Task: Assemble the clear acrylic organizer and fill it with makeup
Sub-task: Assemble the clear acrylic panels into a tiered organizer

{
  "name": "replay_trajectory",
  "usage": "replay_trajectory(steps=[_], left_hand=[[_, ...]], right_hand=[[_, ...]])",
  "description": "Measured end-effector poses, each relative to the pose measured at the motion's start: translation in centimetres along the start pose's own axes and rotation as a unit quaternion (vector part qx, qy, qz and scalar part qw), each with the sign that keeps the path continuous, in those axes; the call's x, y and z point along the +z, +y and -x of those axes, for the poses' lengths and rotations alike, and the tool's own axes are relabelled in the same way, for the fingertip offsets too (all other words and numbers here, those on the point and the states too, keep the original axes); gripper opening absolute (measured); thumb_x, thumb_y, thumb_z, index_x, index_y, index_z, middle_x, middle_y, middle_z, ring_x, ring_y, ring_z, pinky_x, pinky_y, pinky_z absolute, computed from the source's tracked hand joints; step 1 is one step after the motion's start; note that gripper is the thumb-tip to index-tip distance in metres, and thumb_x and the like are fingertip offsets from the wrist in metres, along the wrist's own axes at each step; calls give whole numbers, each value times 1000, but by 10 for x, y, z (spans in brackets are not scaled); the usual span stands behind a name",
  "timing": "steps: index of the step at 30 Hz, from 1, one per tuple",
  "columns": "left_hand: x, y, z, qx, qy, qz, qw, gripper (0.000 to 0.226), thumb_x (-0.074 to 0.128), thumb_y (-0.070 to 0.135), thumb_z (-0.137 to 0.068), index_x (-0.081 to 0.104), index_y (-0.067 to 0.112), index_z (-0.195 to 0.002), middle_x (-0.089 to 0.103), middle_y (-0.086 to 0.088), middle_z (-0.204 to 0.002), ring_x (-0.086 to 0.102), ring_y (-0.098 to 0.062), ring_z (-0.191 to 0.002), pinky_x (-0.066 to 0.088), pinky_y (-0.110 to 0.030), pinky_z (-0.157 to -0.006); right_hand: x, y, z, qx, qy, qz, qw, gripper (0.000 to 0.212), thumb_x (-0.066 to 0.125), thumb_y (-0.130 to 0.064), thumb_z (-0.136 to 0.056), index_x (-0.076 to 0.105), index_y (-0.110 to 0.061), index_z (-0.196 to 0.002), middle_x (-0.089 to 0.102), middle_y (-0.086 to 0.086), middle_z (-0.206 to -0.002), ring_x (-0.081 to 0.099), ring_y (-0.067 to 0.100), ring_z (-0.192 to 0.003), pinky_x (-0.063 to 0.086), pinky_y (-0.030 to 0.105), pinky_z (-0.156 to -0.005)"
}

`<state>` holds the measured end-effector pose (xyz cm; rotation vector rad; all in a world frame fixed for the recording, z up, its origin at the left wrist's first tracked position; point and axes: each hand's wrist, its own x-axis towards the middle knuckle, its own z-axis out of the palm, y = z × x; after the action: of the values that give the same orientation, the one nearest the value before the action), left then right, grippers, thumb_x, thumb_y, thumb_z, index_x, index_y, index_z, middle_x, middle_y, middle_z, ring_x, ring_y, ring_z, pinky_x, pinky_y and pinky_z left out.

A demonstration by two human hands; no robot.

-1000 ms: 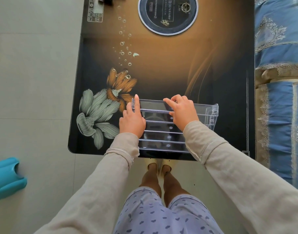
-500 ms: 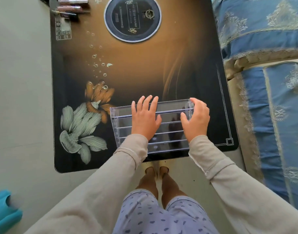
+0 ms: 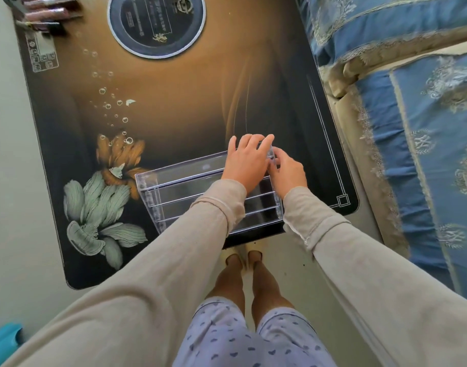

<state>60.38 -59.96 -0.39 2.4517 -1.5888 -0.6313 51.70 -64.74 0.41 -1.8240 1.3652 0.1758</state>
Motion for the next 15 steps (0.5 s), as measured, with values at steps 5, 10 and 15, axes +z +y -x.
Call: replay_trajectory(steps=[5, 10, 15], left_hand=[[7, 2, -4, -26, 21, 14, 999, 48, 47, 25, -93, 33, 12, -138, 50, -7, -135, 46, -25, -125, 26, -39, -111], [9, 2, -8, -55, 21, 71, 996, 33, 53, 19, -90, 45, 12, -121, 58, -6, -122, 52, -24, -114, 29, -34, -105], [12, 2, -11, -66, 9, 83, 994, 30, 53, 16, -90, 45, 11, -118, 57, -8, -119, 50, -26, -113, 28, -37, -103]], right_hand=[[-3, 3, -8, -14, -4, 29, 999, 28, 41, -20, -96, 56, -22, -120, 67, 15, -109, 62, 33, -100, 52, 47, -90], [-3, 2, -11, -25, -10, 37, 999, 27, 41, -19, -96, 59, -18, -116, 68, 16, -107, 63, 33, -97, 53, 45, -88], [-3, 4, -12, -34, 0, 39, 999, 26, 42, -20, -97, 60, -13, -114, 69, 15, -105, 65, 31, -94, 53, 40, -84]])
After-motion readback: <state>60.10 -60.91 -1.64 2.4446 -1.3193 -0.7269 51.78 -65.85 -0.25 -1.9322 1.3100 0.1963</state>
